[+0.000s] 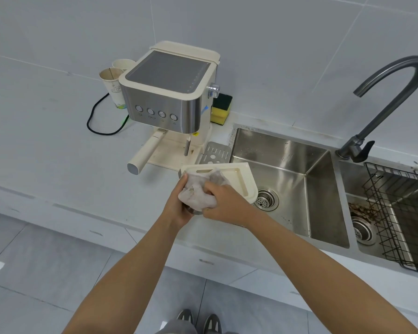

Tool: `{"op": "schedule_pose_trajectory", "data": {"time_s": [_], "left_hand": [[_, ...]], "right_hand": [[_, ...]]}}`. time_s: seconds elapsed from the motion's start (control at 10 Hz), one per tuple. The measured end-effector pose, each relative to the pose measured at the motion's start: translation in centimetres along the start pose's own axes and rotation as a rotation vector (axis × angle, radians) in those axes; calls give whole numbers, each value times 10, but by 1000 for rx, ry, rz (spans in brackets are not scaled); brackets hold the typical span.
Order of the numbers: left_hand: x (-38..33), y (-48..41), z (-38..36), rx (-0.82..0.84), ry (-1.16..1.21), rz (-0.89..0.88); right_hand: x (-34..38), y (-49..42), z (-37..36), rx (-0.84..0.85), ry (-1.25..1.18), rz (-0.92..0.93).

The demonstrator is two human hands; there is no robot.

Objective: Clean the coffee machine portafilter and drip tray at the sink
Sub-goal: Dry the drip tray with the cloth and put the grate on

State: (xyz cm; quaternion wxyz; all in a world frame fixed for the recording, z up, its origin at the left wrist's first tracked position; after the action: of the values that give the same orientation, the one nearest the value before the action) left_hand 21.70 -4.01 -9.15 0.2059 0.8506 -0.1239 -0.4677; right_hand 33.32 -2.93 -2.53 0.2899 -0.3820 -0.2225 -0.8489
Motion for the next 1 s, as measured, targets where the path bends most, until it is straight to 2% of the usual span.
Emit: {"op": "schedule_pose_trajectory", "data": {"time_s": [0.2,0.3,0.4,0.5,0.6,0.7,0.8,0.9,1.0], "left_hand": [[2,-2,-4,68,10,-42],[5,-4,-7,20,58,-23],[7,-7,-7,-62,49,23],[8,-11,-6,-109,21,51],[8,-19,-2,-5,21,51],[1,-10,-4,66,33,56],[-2,-7,-4,76,111,114],[-3,-11,5,-12,59,73],[-5,-11,13,-93,11,40]], "right_hand": [[-2,-8,-2,-152,-114,-26],[-5,-12,0,-147,-127,-56],[-6,-19,-1,-56,41,-40],[-3,-20,-2,-14,39,17],[-1,-22,-3,-39,201,181],[-2,-20,-2,-7,310,237],[-2,-13,1,142,167,260],[-18,-9,7,215,214,209],[-32,-2,27,-61,391,197]]}}
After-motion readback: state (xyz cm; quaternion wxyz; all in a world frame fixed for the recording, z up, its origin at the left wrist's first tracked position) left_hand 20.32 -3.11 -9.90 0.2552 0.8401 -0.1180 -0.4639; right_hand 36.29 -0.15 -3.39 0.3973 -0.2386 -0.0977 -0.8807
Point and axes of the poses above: each hand's wrist, its own y-axis away from the middle knuckle, its own z-axis out of the back of the hand, x = y × z, the point moved 3 cm from there along -y, towards the middle knuckle, and after that the axes turned 10 degrees about -y, right-handed, at the moved point
